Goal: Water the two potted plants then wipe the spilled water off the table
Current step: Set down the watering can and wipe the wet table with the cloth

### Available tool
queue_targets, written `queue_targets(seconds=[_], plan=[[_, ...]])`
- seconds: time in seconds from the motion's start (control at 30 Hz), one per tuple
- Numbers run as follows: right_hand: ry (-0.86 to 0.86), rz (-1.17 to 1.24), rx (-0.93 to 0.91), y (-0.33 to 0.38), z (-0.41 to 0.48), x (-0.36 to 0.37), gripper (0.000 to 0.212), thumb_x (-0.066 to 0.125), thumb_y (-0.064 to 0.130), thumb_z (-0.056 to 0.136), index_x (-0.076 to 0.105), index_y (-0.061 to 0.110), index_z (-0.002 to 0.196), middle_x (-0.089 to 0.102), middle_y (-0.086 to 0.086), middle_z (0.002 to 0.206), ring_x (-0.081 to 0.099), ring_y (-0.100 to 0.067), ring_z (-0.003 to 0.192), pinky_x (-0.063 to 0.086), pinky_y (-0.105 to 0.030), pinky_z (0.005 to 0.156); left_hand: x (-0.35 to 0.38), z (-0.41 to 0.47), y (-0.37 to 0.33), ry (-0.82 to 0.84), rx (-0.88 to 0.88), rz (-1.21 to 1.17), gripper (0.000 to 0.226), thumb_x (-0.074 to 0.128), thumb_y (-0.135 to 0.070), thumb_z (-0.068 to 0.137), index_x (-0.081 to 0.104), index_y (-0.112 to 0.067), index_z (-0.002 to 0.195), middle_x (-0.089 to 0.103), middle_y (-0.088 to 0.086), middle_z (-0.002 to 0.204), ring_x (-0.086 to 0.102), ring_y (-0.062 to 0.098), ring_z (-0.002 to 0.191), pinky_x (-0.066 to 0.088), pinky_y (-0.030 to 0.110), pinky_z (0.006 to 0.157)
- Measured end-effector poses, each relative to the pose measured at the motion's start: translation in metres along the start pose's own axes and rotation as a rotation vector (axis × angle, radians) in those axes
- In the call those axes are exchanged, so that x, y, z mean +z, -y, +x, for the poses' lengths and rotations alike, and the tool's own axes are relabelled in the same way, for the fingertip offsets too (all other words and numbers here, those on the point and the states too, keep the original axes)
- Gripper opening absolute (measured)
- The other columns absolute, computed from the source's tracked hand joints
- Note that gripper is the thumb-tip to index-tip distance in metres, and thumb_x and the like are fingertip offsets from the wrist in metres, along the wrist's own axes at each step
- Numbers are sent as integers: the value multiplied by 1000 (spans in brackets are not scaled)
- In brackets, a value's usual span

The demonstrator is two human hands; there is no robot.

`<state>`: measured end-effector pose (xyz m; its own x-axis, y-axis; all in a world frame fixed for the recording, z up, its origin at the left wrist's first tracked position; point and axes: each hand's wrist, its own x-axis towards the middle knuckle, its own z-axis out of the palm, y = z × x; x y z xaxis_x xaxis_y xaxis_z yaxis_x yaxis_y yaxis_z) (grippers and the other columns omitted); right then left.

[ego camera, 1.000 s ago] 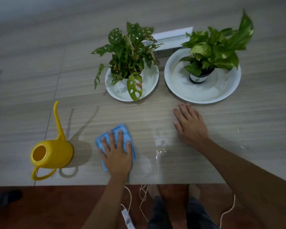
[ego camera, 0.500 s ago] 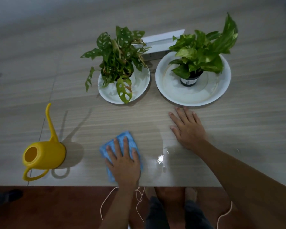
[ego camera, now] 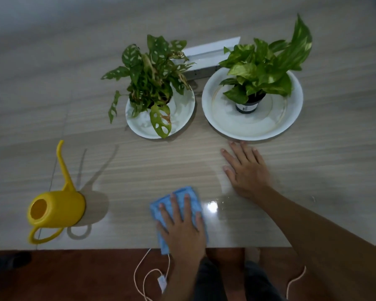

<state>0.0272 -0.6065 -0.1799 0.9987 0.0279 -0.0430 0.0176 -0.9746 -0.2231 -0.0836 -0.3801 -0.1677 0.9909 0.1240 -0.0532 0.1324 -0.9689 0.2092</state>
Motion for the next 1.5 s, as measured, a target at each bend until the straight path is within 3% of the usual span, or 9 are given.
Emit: queue_targets(seconds=[0.13,0.23,0.37,0.6,0.8,1.03,1.27,1.4,1.5], plan=[[2,-4,-5,-1,2,1,57,27,50,97,32,33,151,26,1,161,22,-25,147,15,-48,118,15,56,-49,43,301,8,55,27,-54,102,24,-41,156,18,-2,167,11,34,153,15,63,118],[-7,-15,-12,1,2,1,56,28,50,98,33,32,151,28,1,161,22,-26,147,16,-48,118,5,129,28,-60,33,68,57,26,-53,100,25,-38,155,26,3,165,18,38,151,21,68,113],[-11,-13,-4,0,-1,-2,56,28,49,98,34,32,150,29,1,160,24,-26,147,18,-48,118,-11,53,62,-123,-203,43,59,28,-50,100,19,-37,156,25,8,165,19,42,150,23,70,111],[32,-3,-36,-3,1,-4,58,24,49,98,35,27,151,29,-2,160,26,-29,146,20,-50,116,13,74,-28,23,299,42,56,27,-54,102,21,-41,156,16,-4,167,10,33,154,14,63,118],[-103,26,49,-50,-24,-18,54,32,43,98,50,16,141,47,-9,149,34,-34,141,24,-52,113,-5,57,41,-99,-109,28,59,29,-51,100,24,-35,156,26,8,165,19,41,150,22,70,111],[-39,-29,117,-81,-32,-20,58,27,50,97,33,28,151,31,-4,159,23,-31,147,22,-52,115,28,42,-86,27,421,1,56,34,-54,99,29,-42,154,20,-3,166,14,35,153,16,64,117],[-10,-25,131,-82,-34,-20,58,27,52,97,31,31,151,29,-1,160,21,-29,148,21,-51,116,2,57,8,-108,-85,15,60,26,-54,100,19,-37,157,20,6,167,16,40,151,20,69,112],[-23,-32,121,-79,-33,-21,58,29,51,96,33,31,151,32,-3,159,23,-30,147,22,-51,115,26,-17,-81,28,283,-37,59,33,-53,100,22,-40,156,16,-1,168,9,37,153,14,65,117],[-40,-27,132,-80,-34,-20,58,29,51,97,31,31,151,31,-3,160,22,-30,148,22,-51,116,30,70,-89,2,389,31,55,36,-51,100,32,-40,153,26,-1,165,21,37,151,21,65,115]])
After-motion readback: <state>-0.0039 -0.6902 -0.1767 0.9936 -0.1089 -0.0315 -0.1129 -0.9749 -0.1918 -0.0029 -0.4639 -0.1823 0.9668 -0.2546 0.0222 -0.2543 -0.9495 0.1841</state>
